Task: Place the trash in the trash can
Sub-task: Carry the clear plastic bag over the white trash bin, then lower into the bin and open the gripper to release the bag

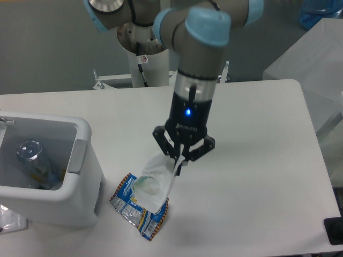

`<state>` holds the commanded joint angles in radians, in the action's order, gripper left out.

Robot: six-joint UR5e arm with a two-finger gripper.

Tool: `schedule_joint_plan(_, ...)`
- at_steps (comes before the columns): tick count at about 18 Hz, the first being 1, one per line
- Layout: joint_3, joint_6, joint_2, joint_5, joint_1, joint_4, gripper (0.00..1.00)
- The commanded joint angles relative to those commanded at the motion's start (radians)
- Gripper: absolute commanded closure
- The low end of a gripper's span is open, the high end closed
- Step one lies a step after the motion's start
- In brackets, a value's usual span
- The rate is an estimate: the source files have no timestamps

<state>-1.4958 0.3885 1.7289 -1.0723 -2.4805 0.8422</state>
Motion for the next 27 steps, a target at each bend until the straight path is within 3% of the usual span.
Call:
schedule_joint_plan(3,0.029,-0.062,-0.029,0.008,0.034,0.000,1.00)
schedule_joint_plan(9,-0.015,-0.066,-0.095,0.012,0.167,0.005,1.00)
schedule_joint_plan(14,-0.041,0.052,-0.048,0.009,0.274,-0.003,1.00)
schedule_joint_plan(19,-0.073,0.266,-0.040,0.006,0.305,-0.003,0.96)
schedule_joint_plan(25,-0.069,0.282,0.015,0.002,0.319,-0.006,0.96)
schedule_joint_plan(26,-0.063,0.280,0.023,0.002,0.324,-0.005,0.94)
schedule_joint_plan(27,-0.061,0.282,0.026,0.002,0.330,-0.005,0.81)
